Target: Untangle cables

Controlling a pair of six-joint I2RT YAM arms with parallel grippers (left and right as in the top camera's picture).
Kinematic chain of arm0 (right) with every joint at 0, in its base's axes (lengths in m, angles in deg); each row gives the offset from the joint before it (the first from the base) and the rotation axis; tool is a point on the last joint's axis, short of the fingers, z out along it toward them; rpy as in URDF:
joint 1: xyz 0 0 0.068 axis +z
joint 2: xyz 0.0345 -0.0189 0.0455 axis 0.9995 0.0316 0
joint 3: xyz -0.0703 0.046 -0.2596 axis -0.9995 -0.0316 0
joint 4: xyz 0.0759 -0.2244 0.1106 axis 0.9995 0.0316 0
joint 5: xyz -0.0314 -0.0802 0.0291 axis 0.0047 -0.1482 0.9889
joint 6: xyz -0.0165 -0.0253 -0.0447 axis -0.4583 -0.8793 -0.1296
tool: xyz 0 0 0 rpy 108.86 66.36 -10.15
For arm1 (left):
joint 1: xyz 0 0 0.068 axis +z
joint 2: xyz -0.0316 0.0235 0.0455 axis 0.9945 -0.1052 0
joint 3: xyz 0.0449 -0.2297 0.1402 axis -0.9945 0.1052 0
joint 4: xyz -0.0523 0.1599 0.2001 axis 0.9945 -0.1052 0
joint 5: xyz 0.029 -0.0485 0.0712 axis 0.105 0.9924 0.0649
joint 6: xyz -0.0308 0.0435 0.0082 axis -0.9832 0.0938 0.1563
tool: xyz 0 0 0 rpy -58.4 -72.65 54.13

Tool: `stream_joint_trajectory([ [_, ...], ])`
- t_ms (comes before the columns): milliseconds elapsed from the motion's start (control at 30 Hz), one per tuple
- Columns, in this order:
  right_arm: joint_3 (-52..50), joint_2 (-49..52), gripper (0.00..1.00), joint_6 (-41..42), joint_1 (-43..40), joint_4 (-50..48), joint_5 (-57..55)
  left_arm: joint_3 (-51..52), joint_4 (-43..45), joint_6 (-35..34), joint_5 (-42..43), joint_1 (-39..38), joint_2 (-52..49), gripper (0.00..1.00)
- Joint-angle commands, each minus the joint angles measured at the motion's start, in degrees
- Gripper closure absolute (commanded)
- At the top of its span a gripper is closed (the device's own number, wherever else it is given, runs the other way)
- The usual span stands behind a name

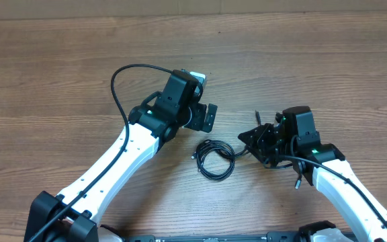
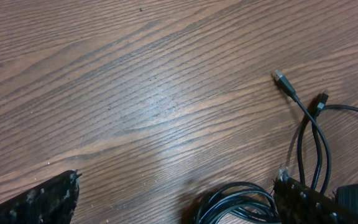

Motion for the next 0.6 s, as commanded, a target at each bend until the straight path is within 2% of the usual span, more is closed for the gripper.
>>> stream_joint_trajectory([
  [0, 1.4, 0.2, 0.62, -9.2, 0.3, 0.0, 1.9, -1.3, 0.0, 0.6, -0.8, 0.3, 1.7, 0.00],
  [100, 1.4, 0.2, 0.51, -14.8, 0.3, 1.7, 6.8, -1.3, 1.1, 0.6, -0.7, 0.3, 1.7, 0.00],
  [167, 1.4, 0.2, 0.34, -14.4, 0.3, 4.8, 4.9, -1.3, 3.5, 0.6, -0.1, 0.3, 1.7, 0.00],
  [200, 1.4, 0.2, 0.30, -13.4, 0.3, 6.2, 3.1, -1.3, 3.8, 0.6, 0.1, 0.3, 1.7, 0.01],
  [367, 0.9, 0.9, 0.23, -4.8, 2.0, 7.2, -10.7, -1.3, 3.7, 0.6, 0.1, 0.3, 1.7, 0.00],
  [433, 0.9, 1.7, 0.22, -3.9, 3.1, 4.5, -11.1, -1.3, 3.8, 0.6, 0.1, 0.3, 1.7, 0.00],
  [500, 0.9, 2.3, 0.16, -3.9, 4.0, 1.4, -12.2, -1.3, 3.4, 0.6, 0.1, 0.3, 1.7, 0.00],
  [567, 0.9, 3.1, 0.16, -2.6, 4.4, -0.4, -15.0, -1.3, 2.2, 0.6, -0.1, 0.3, 1.7, 0.00],
])
